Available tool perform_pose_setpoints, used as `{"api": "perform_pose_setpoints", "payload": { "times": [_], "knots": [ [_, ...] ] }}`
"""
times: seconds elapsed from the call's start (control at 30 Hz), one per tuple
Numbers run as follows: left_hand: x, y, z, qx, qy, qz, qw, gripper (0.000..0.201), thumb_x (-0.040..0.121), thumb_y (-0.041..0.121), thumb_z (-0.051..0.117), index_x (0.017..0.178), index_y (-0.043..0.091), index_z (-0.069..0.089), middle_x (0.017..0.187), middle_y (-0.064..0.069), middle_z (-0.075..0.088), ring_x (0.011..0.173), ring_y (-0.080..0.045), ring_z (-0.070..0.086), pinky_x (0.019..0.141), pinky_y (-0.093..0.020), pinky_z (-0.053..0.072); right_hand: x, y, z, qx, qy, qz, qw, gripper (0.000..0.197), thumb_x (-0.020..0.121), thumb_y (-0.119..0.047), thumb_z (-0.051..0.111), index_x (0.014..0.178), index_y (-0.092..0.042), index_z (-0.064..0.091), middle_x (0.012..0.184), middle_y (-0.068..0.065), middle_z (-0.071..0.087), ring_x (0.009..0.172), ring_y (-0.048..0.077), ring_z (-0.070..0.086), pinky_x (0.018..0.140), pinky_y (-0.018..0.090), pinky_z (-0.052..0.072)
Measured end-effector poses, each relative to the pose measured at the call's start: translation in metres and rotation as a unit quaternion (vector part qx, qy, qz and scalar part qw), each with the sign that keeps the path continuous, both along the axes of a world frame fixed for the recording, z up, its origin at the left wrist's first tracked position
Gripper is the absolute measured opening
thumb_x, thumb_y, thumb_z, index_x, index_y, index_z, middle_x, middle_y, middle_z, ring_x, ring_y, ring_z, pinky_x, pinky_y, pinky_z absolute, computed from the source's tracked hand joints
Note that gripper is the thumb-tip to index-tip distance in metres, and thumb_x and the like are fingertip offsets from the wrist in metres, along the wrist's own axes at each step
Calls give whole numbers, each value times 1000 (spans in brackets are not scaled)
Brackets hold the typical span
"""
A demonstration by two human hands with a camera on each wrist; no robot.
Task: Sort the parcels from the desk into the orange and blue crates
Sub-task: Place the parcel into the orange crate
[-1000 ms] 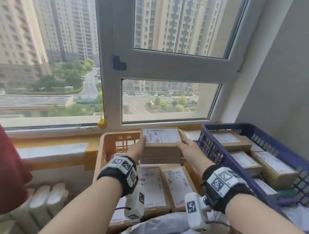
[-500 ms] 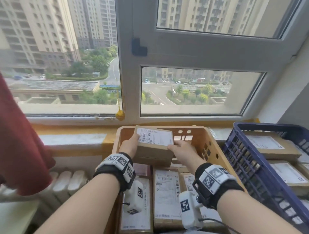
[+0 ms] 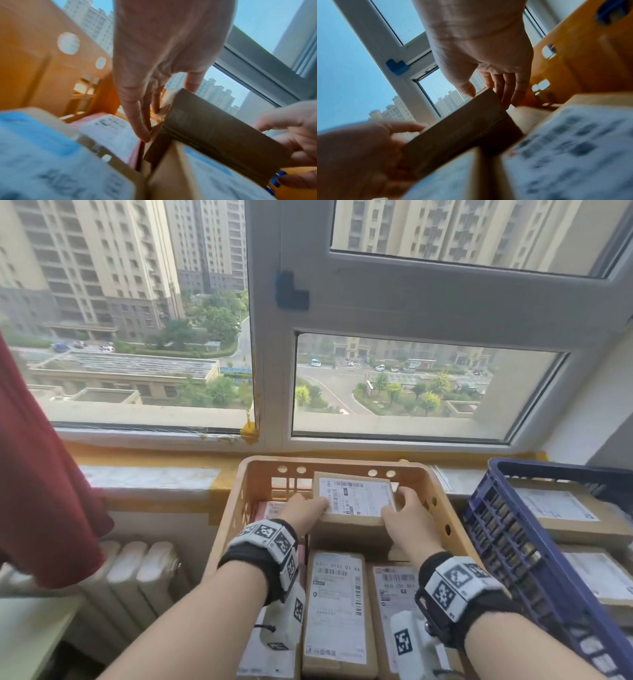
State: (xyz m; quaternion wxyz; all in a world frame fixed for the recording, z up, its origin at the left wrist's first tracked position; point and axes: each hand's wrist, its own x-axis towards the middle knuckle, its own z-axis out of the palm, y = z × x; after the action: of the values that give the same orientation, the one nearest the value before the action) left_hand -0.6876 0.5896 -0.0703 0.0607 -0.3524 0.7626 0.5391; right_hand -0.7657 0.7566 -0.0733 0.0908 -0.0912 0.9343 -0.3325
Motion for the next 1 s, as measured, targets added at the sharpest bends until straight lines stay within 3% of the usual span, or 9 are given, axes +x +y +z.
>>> {"api": "perform_pose_setpoints", "payload": {
  "times": [0.13,0.27,0.33,0.47,0.57,0.7,0.77,0.9,1.0],
  "knots": [
    [-21,22,-7,-1,-16,-40,999,40,96,44,48,107,6,55,87,-5,59,80,-15,59,84,-31,56,-8,22,2,103,137,74,983,40,100,-13,39,137,-25,51,133,1,53,116,23,53,97,41,50],
    [-35,36,-9,5,-12,-63,998,48,97,51,45,110,6,57,77,2,59,67,-10,59,65,-21,56,-17,31,5,182,189,103,959,23,93,-4,42,97,-17,60,106,-3,58,97,18,53,83,33,52],
    [-42,39,-6,-10,-11,-68,998,45,98,49,44,114,7,48,82,2,58,68,-10,58,57,-19,53,-21,35,6,194,187,97,958,22,92,-5,44,97,-16,61,108,-3,58,103,19,56,83,33,53],
    [-53,42,-3,-12,-29,-90,995,52,99,50,39,120,5,52,100,-6,64,91,-20,66,83,-35,59,-19,32,12,215,209,97,949,23,91,-7,46,100,-13,66,141,3,46,126,24,49,94,34,48],
    [-58,42,-6,-22,-37,-98,994,52,99,51,37,118,5,53,108,-11,66,98,-24,67,87,-38,57,-21,31,14,200,204,86,955,27,92,-8,44,106,-9,67,159,5,21,131,24,44,98,33,45],
    [-56,40,-12,-59,-44,-109,991,54,101,50,31,119,4,53,105,-9,66,86,-18,65,72,-28,57,-17,26,10,184,194,97,959,33,98,-5,36,118,-5,61,129,10,53,118,23,46,95,28,44],
    [-52,39,-14,-70,-50,-119,989,56,102,50,29,119,3,54,106,-10,66,81,-16,62,63,-21,50,-14,24,6,170,199,97,960,34,98,-5,34,122,-5,58,119,9,56,109,22,48,90,27,45],
    [-50,40,-16,-79,-51,-115,989,57,102,50,29,118,2,56,107,-10,67,90,-20,64,76,-26,54,-15,27,4,199,221,115,948,35,97,-3,34,123,-7,56,120,7,55,108,21,45,89,26,43],
    [-51,41,-16,-100,-60,-114,987,60,101,51,28,121,1,55,108,-11,65,86,-19,61,71,-24,50,-14,28,6,196,212,115,951,34,98,-3,33,122,-8,57,120,6,56,107,20,44,88,26,42]
  ]
}}
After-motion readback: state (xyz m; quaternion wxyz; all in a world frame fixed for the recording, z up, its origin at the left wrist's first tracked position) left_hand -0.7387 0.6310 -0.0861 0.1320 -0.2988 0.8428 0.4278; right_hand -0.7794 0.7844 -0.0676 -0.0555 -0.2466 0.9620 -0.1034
